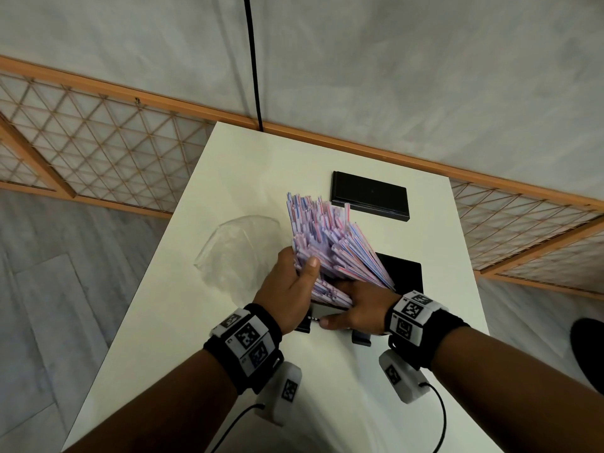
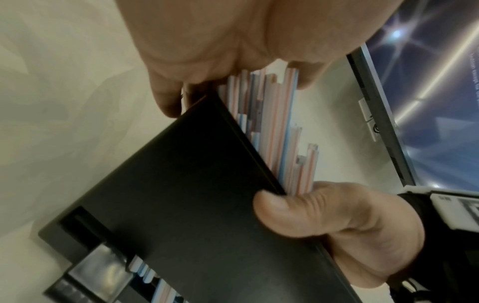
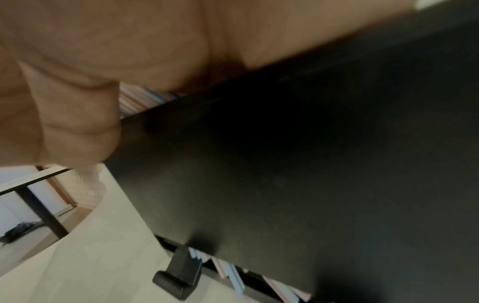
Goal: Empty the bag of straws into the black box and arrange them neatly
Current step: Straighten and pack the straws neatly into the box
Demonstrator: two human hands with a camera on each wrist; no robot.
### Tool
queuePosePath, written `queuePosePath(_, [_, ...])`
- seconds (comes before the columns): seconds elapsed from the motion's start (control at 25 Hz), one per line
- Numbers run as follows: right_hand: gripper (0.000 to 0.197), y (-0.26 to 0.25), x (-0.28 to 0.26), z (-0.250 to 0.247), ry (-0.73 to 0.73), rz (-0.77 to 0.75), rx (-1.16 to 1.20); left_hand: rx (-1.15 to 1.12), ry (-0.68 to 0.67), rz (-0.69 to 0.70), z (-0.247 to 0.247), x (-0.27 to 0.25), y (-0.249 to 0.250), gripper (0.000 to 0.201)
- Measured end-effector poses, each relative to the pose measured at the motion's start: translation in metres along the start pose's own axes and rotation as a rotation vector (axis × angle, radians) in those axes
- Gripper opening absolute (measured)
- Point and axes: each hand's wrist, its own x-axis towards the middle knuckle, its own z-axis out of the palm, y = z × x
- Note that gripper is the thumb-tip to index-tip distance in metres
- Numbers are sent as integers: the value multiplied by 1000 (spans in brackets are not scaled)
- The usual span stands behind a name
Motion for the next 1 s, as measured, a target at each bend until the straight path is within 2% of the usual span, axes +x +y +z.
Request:
queuePosePath(0.08, [84,1,3,4,48,-29,-24,53,-1,14,-1,-2,1,23])
queuePosePath(0.16, [75,3,5,3,41,-22,9,118,70,1,-1,-1,1,28])
queuePosePath(0.28, [56,2,6,2,-7,10,-31,201,178,-76,-7,6,8,47])
queuePosePath(0.4, [57,0,12,4,-23,39,-17,275,165,-119,-12,18,16,50])
queuePosePath(0.52, [66,4,18,4,-8,5,-18,317,132,-48,-12,27,23,39])
queuePosePath(0.64, [84,11,15,5,61,-37,18,257,132,23,-11,23,23,23])
queuePosePath(0.76, [89,17,9,9,164,-112,152,91,179,28,-10,15,17,15])
queuePosePath(0.84, [86,18,6,9,188,-145,218,27,176,17,-10,12,11,19])
queuePosePath(0.92, [82,17,5,7,164,-143,177,23,168,-29,-14,12,8,26])
queuePosePath(1.0, [80,18,5,7,115,-82,71,32,170,-103,-18,13,5,45])
